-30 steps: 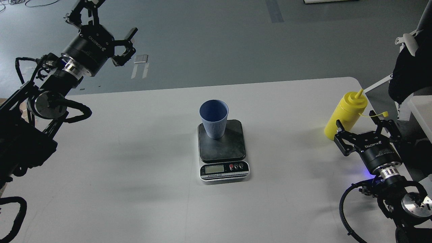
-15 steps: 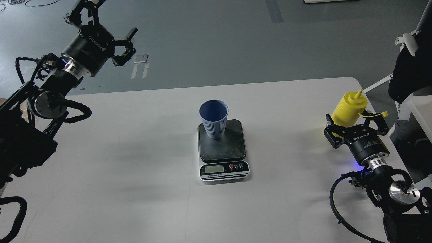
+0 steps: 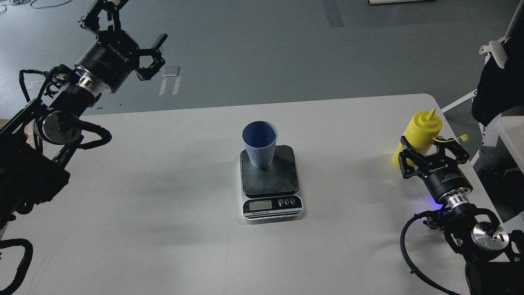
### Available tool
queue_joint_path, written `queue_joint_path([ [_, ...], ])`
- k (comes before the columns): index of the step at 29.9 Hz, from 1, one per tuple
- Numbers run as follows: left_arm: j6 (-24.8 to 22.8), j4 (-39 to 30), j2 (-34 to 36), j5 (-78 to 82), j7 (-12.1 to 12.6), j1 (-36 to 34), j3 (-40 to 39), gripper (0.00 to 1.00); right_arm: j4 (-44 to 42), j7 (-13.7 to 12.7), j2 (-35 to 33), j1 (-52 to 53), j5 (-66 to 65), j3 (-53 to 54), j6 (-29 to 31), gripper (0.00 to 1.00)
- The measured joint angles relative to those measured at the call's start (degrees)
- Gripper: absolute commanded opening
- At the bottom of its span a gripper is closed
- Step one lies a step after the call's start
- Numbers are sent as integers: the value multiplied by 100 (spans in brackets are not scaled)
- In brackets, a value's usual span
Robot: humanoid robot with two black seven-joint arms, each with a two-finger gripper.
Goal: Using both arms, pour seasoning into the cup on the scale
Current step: 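Lift the yellow bottle and tip it upside down over the cup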
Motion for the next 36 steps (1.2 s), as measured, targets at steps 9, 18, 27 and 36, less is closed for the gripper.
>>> queue_joint_path([
  [9, 0, 0, -1, 0, 0, -12, -16, 98, 546, -6, -425, -31, -458, 5, 0, 20],
  [18, 0, 0, -74, 0, -10, -10, -19, 98, 1632, -66, -1126, 295, -2094, 12, -158, 20],
  [27, 0, 0, -114, 0, -19, -9, -19, 98, 1965, -315, -1347, 1544, -5165, -172, -350, 21],
  [36, 0, 0, -109, -1, -20, -9, -16, 98, 2016, -369, -1303, 2861, -7754, -1323, -286, 21],
])
